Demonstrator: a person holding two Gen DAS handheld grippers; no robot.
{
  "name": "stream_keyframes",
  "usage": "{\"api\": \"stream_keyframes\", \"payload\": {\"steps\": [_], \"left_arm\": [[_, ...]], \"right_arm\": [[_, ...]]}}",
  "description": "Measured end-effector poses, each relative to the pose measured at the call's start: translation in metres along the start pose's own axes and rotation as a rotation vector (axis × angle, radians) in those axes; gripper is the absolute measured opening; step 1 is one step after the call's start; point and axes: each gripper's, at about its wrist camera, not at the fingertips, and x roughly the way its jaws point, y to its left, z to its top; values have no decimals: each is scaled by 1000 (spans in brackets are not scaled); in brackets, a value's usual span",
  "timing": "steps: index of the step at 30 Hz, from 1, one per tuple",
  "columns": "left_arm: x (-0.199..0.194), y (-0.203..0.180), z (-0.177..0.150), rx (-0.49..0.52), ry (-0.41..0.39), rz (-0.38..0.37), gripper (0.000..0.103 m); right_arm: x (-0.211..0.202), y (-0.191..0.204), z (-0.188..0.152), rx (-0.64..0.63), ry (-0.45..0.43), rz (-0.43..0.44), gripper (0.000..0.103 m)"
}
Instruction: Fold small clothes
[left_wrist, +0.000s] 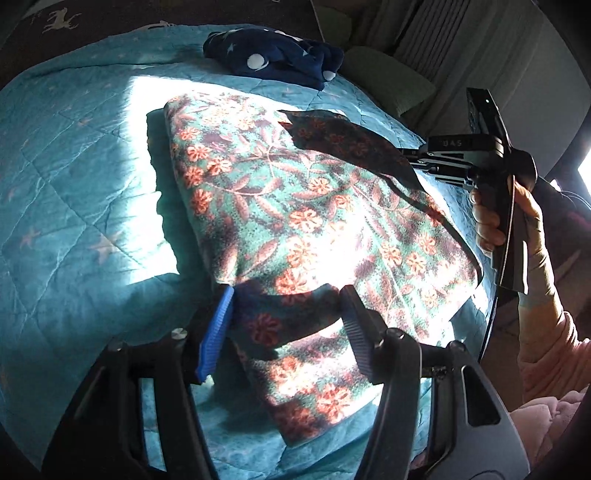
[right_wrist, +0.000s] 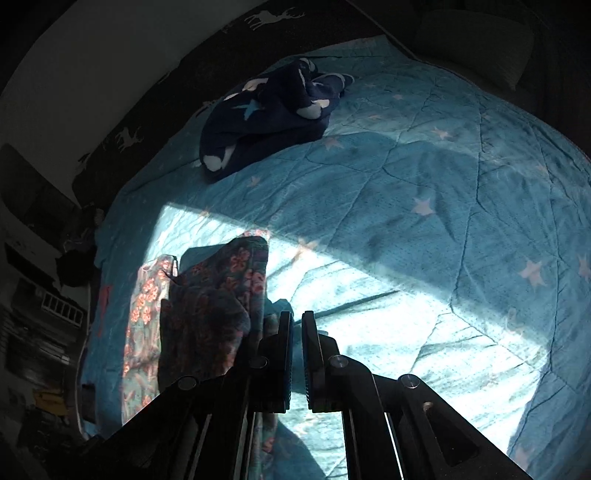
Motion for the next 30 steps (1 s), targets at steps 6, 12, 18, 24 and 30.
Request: {"api": "stream_keyframes", "payload": {"steps": [6, 12, 18, 24, 30], "left_arm": [[-15, 18, 5, -100, -9, -33, 61], [-6, 45, 27, -170, -18, 23, 72], [22, 53, 40, -190, 44, -18, 75], [28, 48, 49, -160, 57, -21, 76], [33, 53, 54, -162, 64, -43, 78]], "right_arm": [[-35, -2, -29, -27, 30, 162, 58], [-29, 16, -57, -113, 162, 242, 78], [-7, 26, -60, -139, 211, 228, 80], [9, 28, -45, -128, 235, 260, 80], [26, 30, -30, -118, 261, 313, 80]]}}
